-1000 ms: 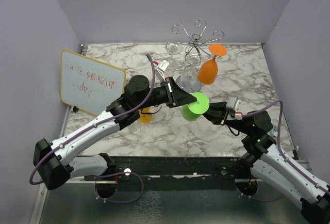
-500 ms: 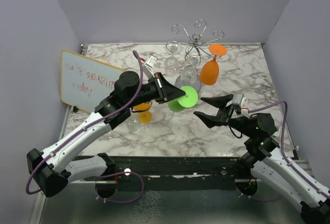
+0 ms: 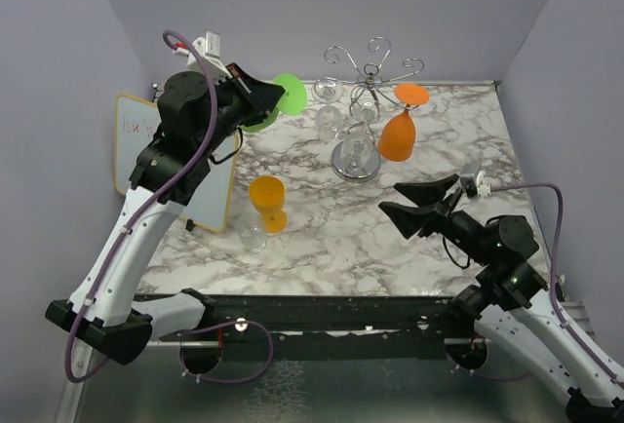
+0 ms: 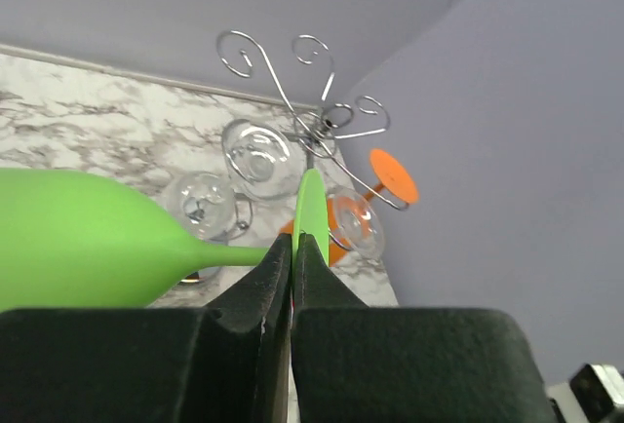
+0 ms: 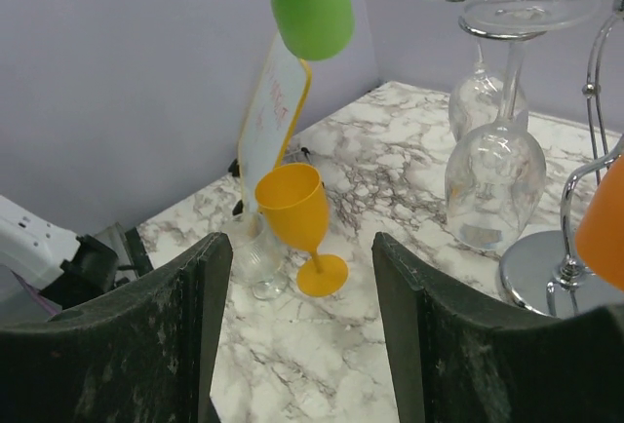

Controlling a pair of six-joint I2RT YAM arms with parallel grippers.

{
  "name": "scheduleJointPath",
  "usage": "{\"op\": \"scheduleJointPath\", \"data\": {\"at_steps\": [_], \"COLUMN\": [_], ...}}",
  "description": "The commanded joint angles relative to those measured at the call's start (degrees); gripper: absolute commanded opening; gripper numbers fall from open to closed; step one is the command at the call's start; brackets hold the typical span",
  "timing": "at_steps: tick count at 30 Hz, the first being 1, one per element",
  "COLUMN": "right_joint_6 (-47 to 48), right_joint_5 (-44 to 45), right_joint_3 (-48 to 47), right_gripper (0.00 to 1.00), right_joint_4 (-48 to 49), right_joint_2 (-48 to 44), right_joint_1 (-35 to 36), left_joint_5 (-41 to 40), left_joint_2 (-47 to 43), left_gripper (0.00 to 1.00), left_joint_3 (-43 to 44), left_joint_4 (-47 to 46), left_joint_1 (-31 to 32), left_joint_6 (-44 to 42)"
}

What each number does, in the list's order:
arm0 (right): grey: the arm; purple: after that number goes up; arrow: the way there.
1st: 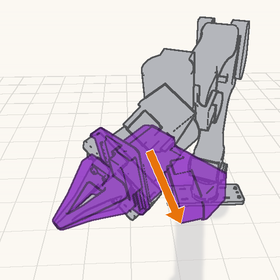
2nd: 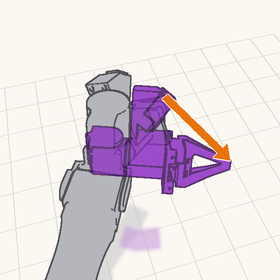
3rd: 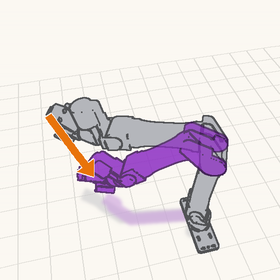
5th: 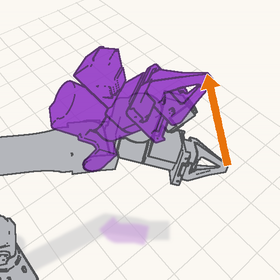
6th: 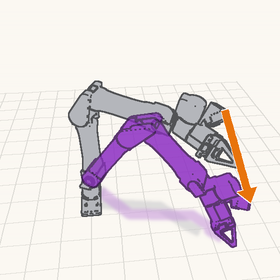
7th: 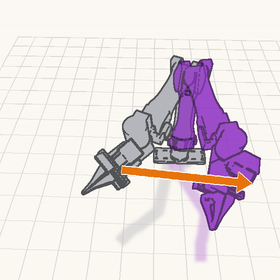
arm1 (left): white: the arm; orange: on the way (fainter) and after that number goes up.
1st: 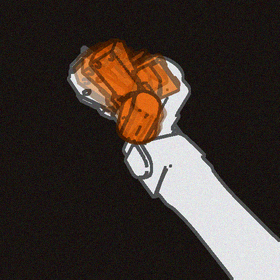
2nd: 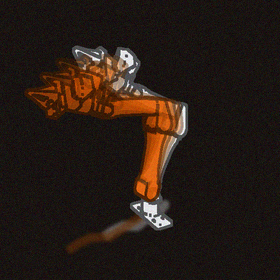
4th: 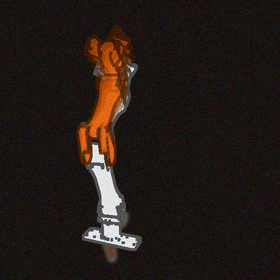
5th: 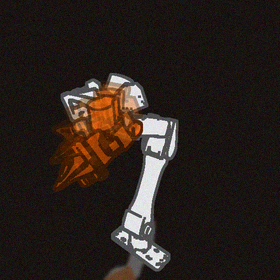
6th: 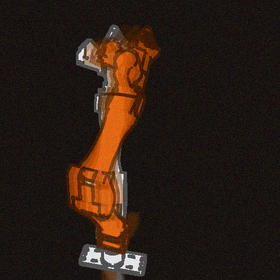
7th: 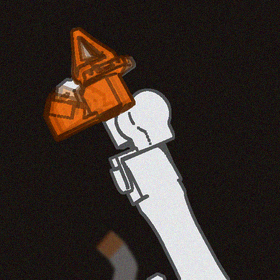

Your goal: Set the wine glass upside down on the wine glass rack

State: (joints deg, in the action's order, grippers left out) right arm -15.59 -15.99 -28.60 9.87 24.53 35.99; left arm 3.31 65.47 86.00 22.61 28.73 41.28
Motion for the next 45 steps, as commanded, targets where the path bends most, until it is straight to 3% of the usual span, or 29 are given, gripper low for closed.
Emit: {"op": "scheduleJointPath", "data": {"at_steps": [1, 8, 17, 32, 45], "right_joint_6": [-7.0, -11.6, -14.4, -14.4, -15.6], "right_joint_5": [5.0, 6.9, 9.4, 10.6, 11.6], "right_joint_3": [-5.0, -7.7, -7.0, -6.6, -5.3], "right_gripper": [0.65, 0.65, 0.65, 0.64, 0.64], "right_joint_4": [-8.1, -9.7, -8.2, -8.7, -9.1], "right_joint_2": [1.2, 3.4, 3.5, 3.4, 1.2], "right_joint_1": [-0.1, -0.1, 0.0, -0.1, -0.1], "left_joint_5": [-1.2, 4.3, 16.0, 22.9, 30.2], "left_joint_2": [5.6, 16.1, 29.4, 36.3, 43.6], "left_gripper": [0.00, 0.00, 0.00, 0.00, 0.00], "left_joint_3": [5.3, 16.1, 23.4, 21.0, 24.6], "left_joint_4": [2.1, 1.5, -3.3, -14.2, -21.0], "left_joint_1": [-3.6, -7.1, -11.5, -11.5, -11.4], "left_joint_6": [-4.9, -5.8, -0.9, 6.7, 14.2]}}
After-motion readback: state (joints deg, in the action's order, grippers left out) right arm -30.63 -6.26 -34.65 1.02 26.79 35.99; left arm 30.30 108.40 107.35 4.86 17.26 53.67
